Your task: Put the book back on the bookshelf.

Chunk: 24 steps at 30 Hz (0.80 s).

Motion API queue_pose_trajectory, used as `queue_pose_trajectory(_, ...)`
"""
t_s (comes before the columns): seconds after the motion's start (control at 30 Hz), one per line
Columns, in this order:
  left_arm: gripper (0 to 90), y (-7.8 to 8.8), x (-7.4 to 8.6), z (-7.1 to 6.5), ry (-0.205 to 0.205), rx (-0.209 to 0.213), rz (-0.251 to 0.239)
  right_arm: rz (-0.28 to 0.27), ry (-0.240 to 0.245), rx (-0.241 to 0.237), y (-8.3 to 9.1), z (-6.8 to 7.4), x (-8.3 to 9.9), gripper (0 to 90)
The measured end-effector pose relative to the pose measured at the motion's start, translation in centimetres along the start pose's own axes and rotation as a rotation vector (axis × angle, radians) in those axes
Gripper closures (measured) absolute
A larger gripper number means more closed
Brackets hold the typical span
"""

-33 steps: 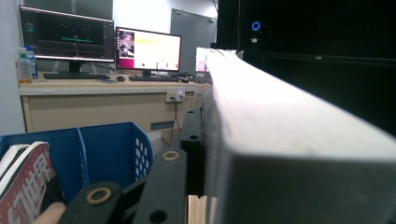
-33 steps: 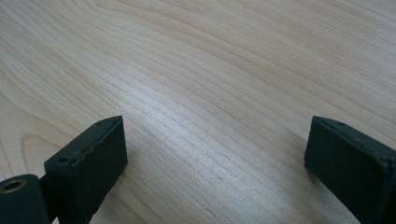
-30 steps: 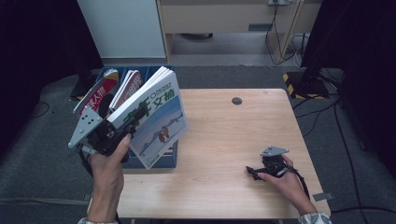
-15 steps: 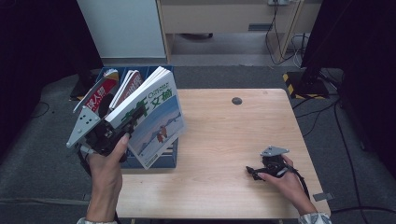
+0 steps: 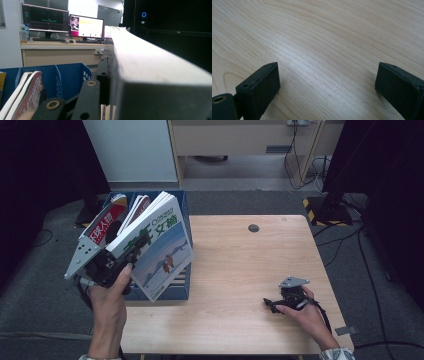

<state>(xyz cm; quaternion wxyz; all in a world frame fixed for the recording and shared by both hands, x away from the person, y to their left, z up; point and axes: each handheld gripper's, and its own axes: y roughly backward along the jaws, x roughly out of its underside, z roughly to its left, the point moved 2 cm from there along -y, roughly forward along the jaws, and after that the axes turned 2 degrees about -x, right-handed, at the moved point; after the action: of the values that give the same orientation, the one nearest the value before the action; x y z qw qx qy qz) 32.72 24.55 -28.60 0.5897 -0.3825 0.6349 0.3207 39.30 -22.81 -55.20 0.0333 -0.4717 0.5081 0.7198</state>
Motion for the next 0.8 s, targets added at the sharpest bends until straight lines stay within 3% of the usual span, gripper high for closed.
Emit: queue_pose_trajectory(0.8,73.7,0.2,-0.1,1.2,0.004,-0.051,0.001,0.001,-0.004,0.003,0.0,-0.1,0.0,5.6)
